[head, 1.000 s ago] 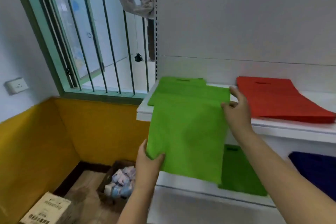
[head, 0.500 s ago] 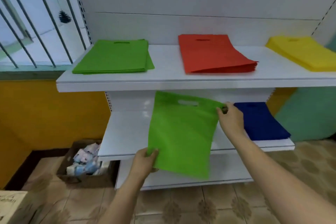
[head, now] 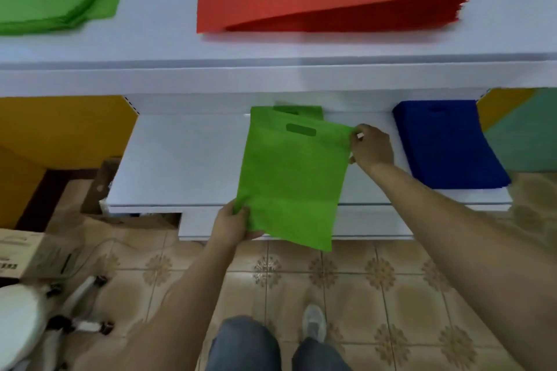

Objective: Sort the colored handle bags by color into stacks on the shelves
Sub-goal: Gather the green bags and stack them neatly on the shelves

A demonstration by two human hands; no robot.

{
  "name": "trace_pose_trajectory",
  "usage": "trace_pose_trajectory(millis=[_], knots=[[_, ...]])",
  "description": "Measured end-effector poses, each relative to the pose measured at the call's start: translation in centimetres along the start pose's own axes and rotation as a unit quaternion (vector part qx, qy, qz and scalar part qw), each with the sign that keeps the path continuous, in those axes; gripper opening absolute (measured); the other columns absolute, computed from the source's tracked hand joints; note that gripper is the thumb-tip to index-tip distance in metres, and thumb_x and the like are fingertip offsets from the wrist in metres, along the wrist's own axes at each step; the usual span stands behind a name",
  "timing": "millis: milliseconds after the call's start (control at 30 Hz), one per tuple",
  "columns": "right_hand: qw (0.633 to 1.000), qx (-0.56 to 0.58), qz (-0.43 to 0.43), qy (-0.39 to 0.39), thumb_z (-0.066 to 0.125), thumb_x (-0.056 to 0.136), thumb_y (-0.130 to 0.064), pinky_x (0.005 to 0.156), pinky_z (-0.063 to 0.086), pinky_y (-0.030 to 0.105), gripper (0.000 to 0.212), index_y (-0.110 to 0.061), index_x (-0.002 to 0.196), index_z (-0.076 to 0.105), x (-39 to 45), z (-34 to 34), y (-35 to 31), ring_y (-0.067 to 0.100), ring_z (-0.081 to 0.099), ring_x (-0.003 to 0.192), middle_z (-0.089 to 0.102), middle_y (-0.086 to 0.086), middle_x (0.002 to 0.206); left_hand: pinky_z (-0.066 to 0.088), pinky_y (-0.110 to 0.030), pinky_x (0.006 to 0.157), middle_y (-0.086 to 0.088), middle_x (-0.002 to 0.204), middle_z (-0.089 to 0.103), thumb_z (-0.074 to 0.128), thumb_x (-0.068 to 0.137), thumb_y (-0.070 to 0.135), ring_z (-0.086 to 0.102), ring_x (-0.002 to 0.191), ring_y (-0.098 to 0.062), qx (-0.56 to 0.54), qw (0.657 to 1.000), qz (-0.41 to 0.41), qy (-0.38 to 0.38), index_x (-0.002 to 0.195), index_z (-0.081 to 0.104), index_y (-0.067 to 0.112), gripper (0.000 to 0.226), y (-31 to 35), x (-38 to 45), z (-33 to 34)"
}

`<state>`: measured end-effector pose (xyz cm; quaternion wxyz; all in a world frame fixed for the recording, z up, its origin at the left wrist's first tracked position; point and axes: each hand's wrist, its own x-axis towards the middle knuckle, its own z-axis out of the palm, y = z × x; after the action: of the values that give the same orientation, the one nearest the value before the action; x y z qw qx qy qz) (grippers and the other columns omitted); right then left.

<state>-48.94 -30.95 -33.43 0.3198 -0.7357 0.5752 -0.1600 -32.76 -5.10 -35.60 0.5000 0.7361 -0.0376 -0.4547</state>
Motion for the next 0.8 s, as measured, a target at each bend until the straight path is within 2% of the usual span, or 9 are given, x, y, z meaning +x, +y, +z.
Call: trace_pose_trajectory(millis=[100,200,300,367,467,533,600,733,800], knots=[[0.999,0.039,-0.002,-0.02,0.05,0.097,-0.018,0.067,0.058,0.042,0.014,-0.011,0.094,0.061,3.2,2.1,0.4,0.021,0.069,0.058,0.066,0.007,0.083,0.06,-0.032,0.055,-0.014,0.116,0.062,0.04,0.104,0.006,0.065,0.088,-0.027,-0.019,0.999,-0.026,0.005,0.129,0.053,0.008,0.029,-0.5,2.8,1.4],[0.995,0.085,0.036,-0.034,0.053,0.093,-0.012,0.076,0.059,0.044,0.017,-0.015,0.078,0.059,6.5,4.1,0.4,0.029,0.072,0.071,0.065,0.007,0.077,0.059,-0.03,0.055,-0.01,0.107,0.064,0.041,0.102,0.002,0.065,0.086,-0.024,-0.057,0.997,-0.049,-0.001,0.122,0.055,0.009,0.025,-0.5,5.9,2.1],[0.98,0.168,0.096,-0.038,0.056,0.089,-0.005,0.081,0.059,0.042,0.024,-0.018,0.069,0.059,9.5,5.8,0.3,0.028,0.072,0.079,0.07,0.018,0.095,0.06,-0.03,0.058,-0.01,0.101,0.067,0.041,0.101,-0.002,0.067,0.086,-0.025,-0.095,0.993,-0.064,-0.022,0.122,0.055,0.005,0.026,0.0,9.0,2.7],[0.963,0.236,0.121,-0.056,0.063,0.082,-0.007,0.085,0.058,0.041,0.01,-0.014,0.089,0.066,11.0,6.5,0.0,0.027,0.071,0.088,0.068,0.015,0.105,0.06,-0.031,0.057,-0.014,0.102,0.067,0.039,0.1,-0.005,0.067,0.086,-0.027,-0.117,0.99,-0.075,-0.019,0.124,0.055,0.004,0.03,0.4,10.9,3.3],[0.946,0.274,0.158,-0.066,0.067,0.076,-0.03,0.091,0.055,0.041,0.071,-0.02,0.142,0.041,11.9,7.0,-0.1,0.027,0.065,0.104,0.051,0.009,0.134,0.059,-0.03,0.056,-0.018,0.109,0.068,0.034,0.099,-0.009,0.068,0.093,-0.031,-0.132,0.987,-0.079,-0.036,0.125,0.055,0.003,0.035,1.1,13.8,4.5],[0.966,0.204,0.132,-0.092,0.064,0.078,-0.041,0.099,0.046,0.033,0.083,-0.023,0.15,0.027,10.6,7.6,0.1,0.028,0.055,0.121,0.041,0.01,0.146,0.059,-0.031,0.056,-0.023,0.123,0.061,0.036,0.098,-0.01,0.065,0.104,-0.035,-0.129,0.988,-0.08,-0.031,0.129,0.052,0.0,0.036,1.6,15.8,5.4],[0.983,0.076,0.087,-0.14,0.058,0.092,-0.034,0.096,0.036,0.023,0.072,-0.019,0.153,0.022,9.2,8.8,1.8,0.027,0.043,0.132,0.035,0.01,0.152,0.061,-0.035,0.056,-0.021,0.13,0.055,0.042,0.097,-0.009,0.062,0.108,-0.038,-0.104,0.99,-0.094,-0.013,0.131,0.049,-0.001,0.036,2.0,17.4,6.4],[0.976,-0.028,0.074,-0.205,0.06,0.084,-0.037,0.101,0.042,0.035,0.069,-0.015,0.145,0.035,6.5,11.1,5.3,0.032,0.049,0.124,0.048,0.014,0.139,0.061,-0.042,0.061,-0.011,0.132,0.043,0.046,0.098,-0.001,0.053,0.119,-0.04,-0.026,0.993,-0.113,0.012,0.14,0.039,0.004,0.043,2.0,18.9,7.2],[0.971,-0.019,0.097,-0.22,0.057,0.077,-0.043,0.098,0.047,0.037,0.073,-0.019,0.143,0.037,6.2,11.7,6.2,0.031,0.054,0.117,0.052,0.012,0.133,0.058,-0.045,0.078,-0.009,0.131,0.046,0.05,0.097,0.011,0.05,0.121,-0.037,0.145,0.987,-0.058,0.029,0.143,0.038,0.007,0.048,1.6,19.1,6.9]])
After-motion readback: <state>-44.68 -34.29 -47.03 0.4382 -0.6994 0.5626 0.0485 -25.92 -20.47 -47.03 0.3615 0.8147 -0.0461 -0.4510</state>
